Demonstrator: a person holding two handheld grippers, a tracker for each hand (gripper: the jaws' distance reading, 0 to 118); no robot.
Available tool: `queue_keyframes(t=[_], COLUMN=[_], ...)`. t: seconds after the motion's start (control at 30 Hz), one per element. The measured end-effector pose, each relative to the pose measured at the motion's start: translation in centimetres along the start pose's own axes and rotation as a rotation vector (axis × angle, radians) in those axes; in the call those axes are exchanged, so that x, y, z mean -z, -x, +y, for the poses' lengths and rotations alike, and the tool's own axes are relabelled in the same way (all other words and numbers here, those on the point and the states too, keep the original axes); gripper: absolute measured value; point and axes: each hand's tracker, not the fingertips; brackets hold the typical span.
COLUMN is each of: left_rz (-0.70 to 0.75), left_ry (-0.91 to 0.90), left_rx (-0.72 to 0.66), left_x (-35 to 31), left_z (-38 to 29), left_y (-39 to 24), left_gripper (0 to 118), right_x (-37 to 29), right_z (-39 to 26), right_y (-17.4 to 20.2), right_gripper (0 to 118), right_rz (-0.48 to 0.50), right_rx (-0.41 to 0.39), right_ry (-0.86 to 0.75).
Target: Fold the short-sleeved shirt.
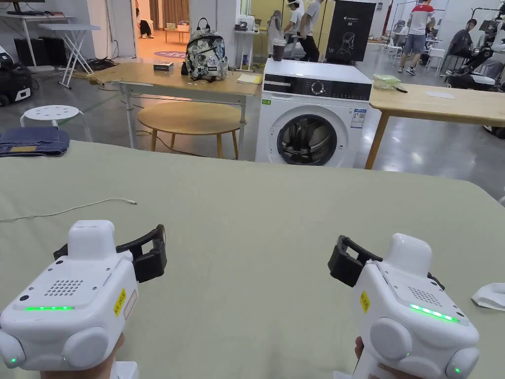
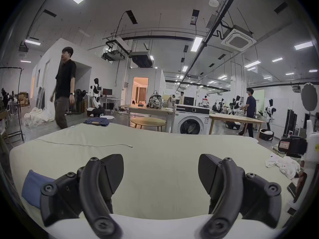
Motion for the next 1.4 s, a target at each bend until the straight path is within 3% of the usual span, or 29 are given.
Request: queue_keyframes(t=[0.23,1.4], left_rz=[0.008,0.026], left_ry=[0.008,0.057], left_rx=[-0.008,0.023], left_x=[0.5,1.3], left_z=[-0.2,-1.0], left_y=[-0.1,0.3], left_gripper=[90,92], right_x=[0.8,1.3], right_z=[0.1,-0.3], right_y=[0.3,0.2], right_gripper=[103,103], right_rz=[-0.093,-0.081], right_rx=[-0.024,-0.073], right_ry=[0.028,0.025])
